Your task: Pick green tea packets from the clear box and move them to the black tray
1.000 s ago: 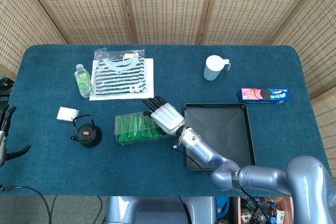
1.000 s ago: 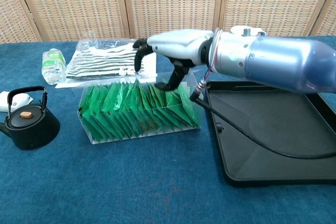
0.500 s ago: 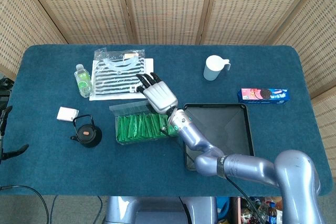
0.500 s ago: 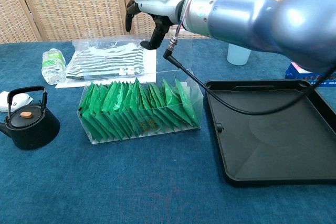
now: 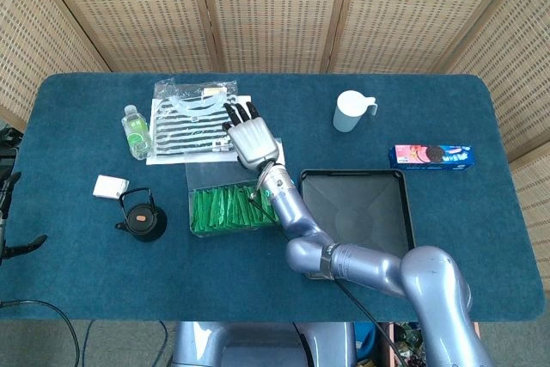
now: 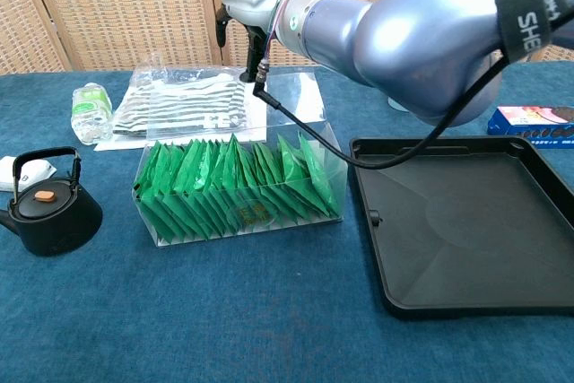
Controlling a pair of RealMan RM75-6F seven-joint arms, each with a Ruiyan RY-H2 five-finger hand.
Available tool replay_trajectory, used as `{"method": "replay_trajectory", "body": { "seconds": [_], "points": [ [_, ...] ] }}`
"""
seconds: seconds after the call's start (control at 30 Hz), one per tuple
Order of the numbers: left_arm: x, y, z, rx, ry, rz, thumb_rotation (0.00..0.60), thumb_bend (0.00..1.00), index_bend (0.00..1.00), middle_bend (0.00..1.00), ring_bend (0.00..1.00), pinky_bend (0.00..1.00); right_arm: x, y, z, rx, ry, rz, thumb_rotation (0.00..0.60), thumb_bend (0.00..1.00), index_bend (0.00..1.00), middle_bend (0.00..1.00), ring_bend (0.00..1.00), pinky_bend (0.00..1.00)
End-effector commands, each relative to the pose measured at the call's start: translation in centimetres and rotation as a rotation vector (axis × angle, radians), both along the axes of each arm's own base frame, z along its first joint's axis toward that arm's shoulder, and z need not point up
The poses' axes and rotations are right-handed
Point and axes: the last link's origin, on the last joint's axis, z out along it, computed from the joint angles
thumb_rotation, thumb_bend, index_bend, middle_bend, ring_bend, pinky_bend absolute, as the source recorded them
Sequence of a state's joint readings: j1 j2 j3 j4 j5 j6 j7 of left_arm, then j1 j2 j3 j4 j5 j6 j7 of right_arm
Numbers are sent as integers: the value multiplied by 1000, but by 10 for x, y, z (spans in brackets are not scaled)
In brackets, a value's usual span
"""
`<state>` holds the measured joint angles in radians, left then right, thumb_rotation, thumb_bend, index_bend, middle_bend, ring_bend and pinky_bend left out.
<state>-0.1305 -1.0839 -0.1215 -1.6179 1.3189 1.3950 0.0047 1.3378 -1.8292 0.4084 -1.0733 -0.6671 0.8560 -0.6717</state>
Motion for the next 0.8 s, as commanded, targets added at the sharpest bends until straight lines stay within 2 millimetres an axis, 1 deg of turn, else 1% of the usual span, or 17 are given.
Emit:
{"method": "replay_trajectory", "body": {
  "seconds": [0.03,0.1,0.17,0.2,0.23,0.3,0.5,0.67,0.8],
  "points": [
    [0,0,-1,-4,0,0,600,93,0,0,0,0,-3,11,5,19,-2,78,600,417,312,41,0,113],
    [1,0,-2,-12,1,-2,600,93,0,0,0,0,-8,24,7,84,12,170,600,414,311,50,0,113],
    [1,0,-3,-14,4,-3,600,93,0,0,0,0,-15,30,11,115,41,235,600,413,311,60,0,113],
    [2,0,-4,-15,6,-5,600,92,0,0,0,0,-19,35,13,121,83,296,600,413,312,67,0,113],
    [2,0,-4,-15,8,-6,600,93,0,0,0,0,-24,39,13,124,123,347,600,413,312,74,0,113],
    [2,0,-5,-16,10,-7,600,93,0,0,0,0,-29,45,14,140,149,405,600,413,319,87,4,113],
    [3,0,-7,-24,17,-7,600,93,0,0,0,0,-35,61,10,175,242,556,600,413,363,111,11,113],
    [3,0,-8,-26,17,-8,600,93,0,0,0,0,-37,66,8,160,333,670,600,413,387,124,21,113],
    [3,0,-8,-27,16,-9,600,93,0,0,0,0,-37,66,7,160,341,685,600,413,404,126,21,121]
  ]
}}
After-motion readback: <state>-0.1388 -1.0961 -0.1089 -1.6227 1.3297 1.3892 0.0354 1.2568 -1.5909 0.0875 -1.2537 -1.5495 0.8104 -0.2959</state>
